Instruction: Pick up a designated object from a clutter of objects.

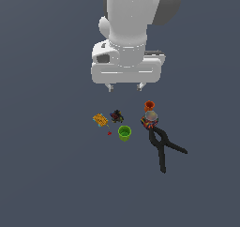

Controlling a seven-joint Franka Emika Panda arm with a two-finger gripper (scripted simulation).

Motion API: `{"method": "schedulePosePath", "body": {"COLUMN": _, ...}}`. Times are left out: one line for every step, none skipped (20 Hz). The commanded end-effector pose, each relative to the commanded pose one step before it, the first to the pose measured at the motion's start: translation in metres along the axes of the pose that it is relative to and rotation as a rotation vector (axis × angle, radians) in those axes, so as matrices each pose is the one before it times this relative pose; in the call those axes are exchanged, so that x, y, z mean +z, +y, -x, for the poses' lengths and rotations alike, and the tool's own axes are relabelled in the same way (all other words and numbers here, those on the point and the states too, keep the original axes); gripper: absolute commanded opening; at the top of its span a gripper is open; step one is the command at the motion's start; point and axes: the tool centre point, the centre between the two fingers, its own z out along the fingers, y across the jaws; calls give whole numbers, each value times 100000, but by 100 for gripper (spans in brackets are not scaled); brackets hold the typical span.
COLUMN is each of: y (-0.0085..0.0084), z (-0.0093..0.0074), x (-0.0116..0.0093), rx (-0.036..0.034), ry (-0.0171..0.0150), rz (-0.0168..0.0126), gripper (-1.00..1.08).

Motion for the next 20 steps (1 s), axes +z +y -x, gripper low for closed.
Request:
{"method": "schedulePosePath", "body": {"y": 1, "z": 0, "x": 0, "rx": 0, "ry": 0, "rz": 0, "gripper": 100}}
{"method": "schedulePosePath", "body": {"y": 67, "z": -25, "x": 2, "rx": 76, "ry": 53, "rz": 31, "gripper": 100}}
{"method": "schedulePosePath", "body": {"y": 206, "z": -70, "x": 1, "rx": 240, "ry": 158, "rz": 89, "gripper": 100}}
{"method": "schedulePosePath", "body": {"y": 340, "z": -113, "x": 0, "rx": 399, "ry": 259, "rz": 148, "gripper": 100}}
{"method": "schedulePosePath", "body": {"y": 472, "z": -153, "x": -5, "rx": 561, "ry": 353, "rz": 205, "gripper": 100}}
{"method": "schedulePosePath", "body": {"y": 596, "z": -185, "x": -19, "rx": 726, "ry": 435, "rz": 257, "gripper": 100}}
{"method": "schedulePosePath", "body": {"y": 566, "z": -166, "x": -36, "rx": 716, "ry": 399, "rz": 238, "gripper": 100}}
{"method": "schedulePosePath", "body": {"y": 455, "z": -126, "x": -50, "rx": 607, "ry": 307, "rz": 182, "gripper": 100}}
{"method": "schedulePosePath", "body": {"y": 323, "z": -81, "x": -58, "rx": 465, "ry": 204, "rz": 117, "gripper": 100}}
{"method": "schedulePosePath", "body": {"y": 180, "z": -38, "x": -56, "rx": 295, "ry": 102, "rz": 52, "gripper": 100}}
{"method": "schedulePosePath", "body": {"y": 38, "z": -1, "x": -35, "rx": 97, "ry": 11, "rz": -2, "gripper": 100}}
{"method": "schedulePosePath", "body": {"y": -84, "z": 21, "x": 17, "rx": -124, "ry": -53, "rz": -30, "gripper": 100}}
{"method": "schedulePosePath", "body": {"y": -118, "z": 15, "x": 70, "rx": -243, "ry": -50, "rz": -14, "gripper": 100}}
{"method": "schedulePosePath", "body": {"y": -122, "z": 0, "x": 117, "rx": -319, "ry": -30, "rz": 11, "gripper": 100}}
{"method": "schedulePosePath", "body": {"y": -136, "z": -11, "x": 165, "rx": -407, "ry": -15, "rz": 33, "gripper": 100}}
{"method": "schedulePosePath", "body": {"y": -158, "z": -19, "x": 217, "rx": -510, "ry": -6, "rz": 51, "gripper": 100}}
{"method": "schedulePosePath", "body": {"y": -191, "z": -25, "x": 271, "rx": -630, "ry": -4, "rz": 64, "gripper": 100}}
{"method": "schedulePosePath", "body": {"y": -242, "z": -27, "x": 328, "rx": -778, "ry": -9, "rz": 73, "gripper": 100}}
{"method": "schedulePosePath", "body": {"y": -297, "z": -25, "x": 386, "rx": -931, "ry": -19, "rz": 76, "gripper": 100}}
{"method": "schedulePosePath", "body": {"y": -355, "z": -24, "x": 443, "rx": -1089, "ry": -28, "rz": 79, "gripper": 100}}
